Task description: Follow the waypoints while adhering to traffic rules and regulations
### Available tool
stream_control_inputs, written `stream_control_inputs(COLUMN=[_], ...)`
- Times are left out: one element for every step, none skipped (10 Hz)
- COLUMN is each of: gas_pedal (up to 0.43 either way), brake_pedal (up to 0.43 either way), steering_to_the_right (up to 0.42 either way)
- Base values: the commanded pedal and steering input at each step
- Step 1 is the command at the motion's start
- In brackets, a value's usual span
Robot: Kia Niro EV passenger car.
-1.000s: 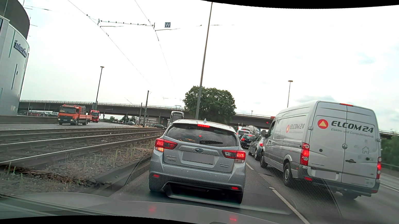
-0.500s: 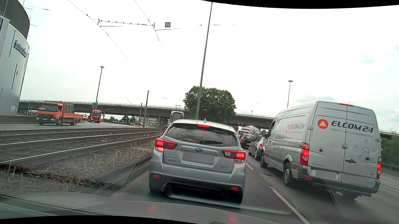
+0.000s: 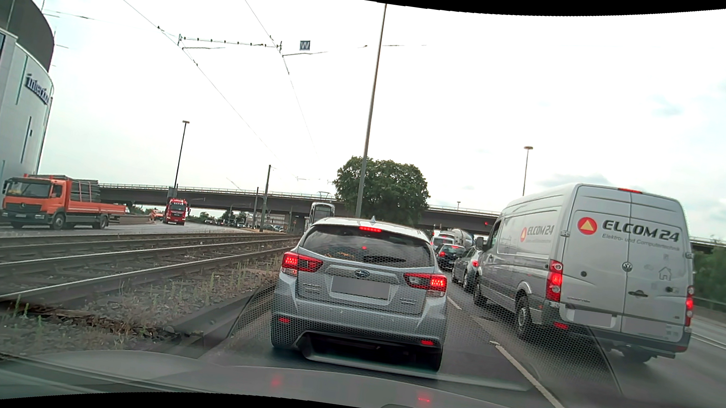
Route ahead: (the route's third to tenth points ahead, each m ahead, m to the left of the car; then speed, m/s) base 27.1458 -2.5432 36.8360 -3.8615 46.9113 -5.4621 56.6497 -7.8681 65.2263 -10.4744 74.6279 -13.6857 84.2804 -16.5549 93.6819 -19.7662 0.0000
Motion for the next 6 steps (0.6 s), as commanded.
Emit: stream_control_inputs(gas_pedal=[0.0,0.0,0.0,0.0,0.0,0.0], brake_pedal=[0.226,0.232,0.232,0.232,0.232,0.232], steering_to_the_right=[-0.007,-0.008,-0.008,-0.008,-0.008,-0.008])
